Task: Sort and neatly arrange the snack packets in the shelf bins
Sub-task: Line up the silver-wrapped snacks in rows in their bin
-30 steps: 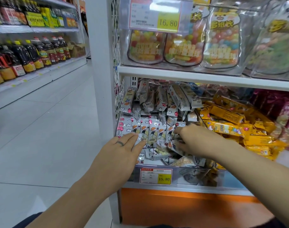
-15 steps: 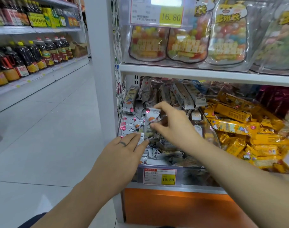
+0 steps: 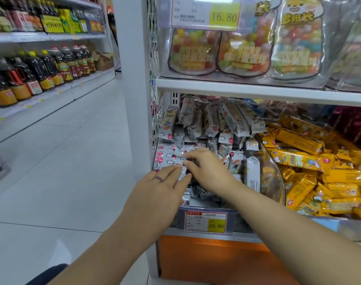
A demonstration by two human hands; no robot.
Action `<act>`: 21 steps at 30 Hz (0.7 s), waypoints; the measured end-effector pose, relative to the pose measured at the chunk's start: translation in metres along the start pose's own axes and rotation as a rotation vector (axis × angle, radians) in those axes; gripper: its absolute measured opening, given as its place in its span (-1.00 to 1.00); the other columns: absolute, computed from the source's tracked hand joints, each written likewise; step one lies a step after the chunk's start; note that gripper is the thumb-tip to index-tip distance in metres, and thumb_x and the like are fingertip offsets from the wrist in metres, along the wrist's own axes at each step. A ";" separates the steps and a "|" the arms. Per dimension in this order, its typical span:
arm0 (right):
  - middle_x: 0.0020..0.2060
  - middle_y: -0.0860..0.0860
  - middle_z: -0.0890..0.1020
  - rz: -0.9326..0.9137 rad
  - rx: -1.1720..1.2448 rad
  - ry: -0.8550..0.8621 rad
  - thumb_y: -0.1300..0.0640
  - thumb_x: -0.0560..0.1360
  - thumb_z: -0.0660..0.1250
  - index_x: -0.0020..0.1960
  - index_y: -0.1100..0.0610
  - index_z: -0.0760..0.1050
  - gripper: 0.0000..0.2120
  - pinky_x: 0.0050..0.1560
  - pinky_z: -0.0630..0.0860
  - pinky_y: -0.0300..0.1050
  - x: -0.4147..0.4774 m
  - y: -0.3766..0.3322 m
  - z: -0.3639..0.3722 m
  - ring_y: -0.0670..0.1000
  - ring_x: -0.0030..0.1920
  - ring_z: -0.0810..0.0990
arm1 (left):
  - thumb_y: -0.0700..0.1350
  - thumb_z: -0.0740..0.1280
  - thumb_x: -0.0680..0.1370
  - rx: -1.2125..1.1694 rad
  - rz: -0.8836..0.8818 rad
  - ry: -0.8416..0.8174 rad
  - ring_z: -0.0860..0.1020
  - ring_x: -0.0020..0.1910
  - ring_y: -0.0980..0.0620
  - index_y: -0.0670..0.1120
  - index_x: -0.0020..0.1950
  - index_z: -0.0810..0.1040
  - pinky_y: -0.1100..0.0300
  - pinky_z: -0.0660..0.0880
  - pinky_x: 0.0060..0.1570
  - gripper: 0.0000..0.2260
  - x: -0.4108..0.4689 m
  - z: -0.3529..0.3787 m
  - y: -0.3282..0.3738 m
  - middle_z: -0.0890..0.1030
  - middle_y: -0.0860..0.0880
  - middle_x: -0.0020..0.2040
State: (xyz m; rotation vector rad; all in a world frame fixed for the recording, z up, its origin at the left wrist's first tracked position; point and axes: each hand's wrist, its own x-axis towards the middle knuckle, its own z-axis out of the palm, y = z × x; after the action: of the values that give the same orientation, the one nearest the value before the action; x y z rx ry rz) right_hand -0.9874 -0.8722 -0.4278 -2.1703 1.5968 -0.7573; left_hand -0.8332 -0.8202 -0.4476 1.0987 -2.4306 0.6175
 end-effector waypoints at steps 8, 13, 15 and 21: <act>-0.09 0.13 0.62 0.047 0.009 -0.118 0.27 0.57 0.14 -0.02 0.11 0.54 -0.80 -0.06 0.42 -0.14 -0.003 0.007 -0.003 0.12 -0.01 0.55 | -0.18 0.56 0.25 0.047 -0.109 0.036 0.60 -0.13 -0.06 -0.07 -0.25 0.61 0.10 0.25 -0.15 -0.82 0.004 -0.002 0.001 0.62 0.01 -0.24; 0.05 0.01 0.64 0.021 -0.196 -0.161 0.24 0.55 0.23 0.26 0.13 0.51 -0.71 0.17 0.46 -0.14 -0.014 0.019 -0.038 -0.03 0.06 0.58 | -0.20 0.56 0.21 0.019 -0.071 0.033 0.62 -0.16 -0.05 -0.05 -0.16 0.65 0.11 0.26 -0.11 -0.75 -0.002 -0.005 0.000 0.66 0.02 -0.21; 0.08 -0.02 0.64 -0.003 -0.374 -0.235 0.22 0.53 0.25 0.22 0.06 0.53 -0.71 0.17 0.50 -0.04 -0.019 0.027 -0.045 -0.02 0.07 0.58 | -0.20 0.57 0.20 0.000 -0.067 0.040 0.63 -0.14 -0.05 -0.04 -0.11 0.66 0.12 0.26 -0.10 -0.70 -0.003 -0.008 0.000 0.66 0.02 -0.16; 0.12 0.06 0.59 -0.053 -0.628 -0.303 0.18 0.50 0.26 0.16 0.09 0.52 -0.75 0.07 0.53 0.04 -0.024 0.039 -0.036 0.10 0.12 0.54 | 0.00 0.39 0.44 -0.025 -0.057 0.095 0.62 -0.14 -0.01 0.01 -0.09 0.65 0.14 0.26 -0.12 -0.88 -0.005 -0.012 -0.004 0.65 0.06 -0.13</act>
State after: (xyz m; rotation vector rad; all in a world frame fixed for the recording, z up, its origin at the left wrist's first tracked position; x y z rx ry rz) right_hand -1.0440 -0.8599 -0.4264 -2.5867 1.7733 0.0988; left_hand -0.8248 -0.8134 -0.4387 1.0992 -2.3119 0.6057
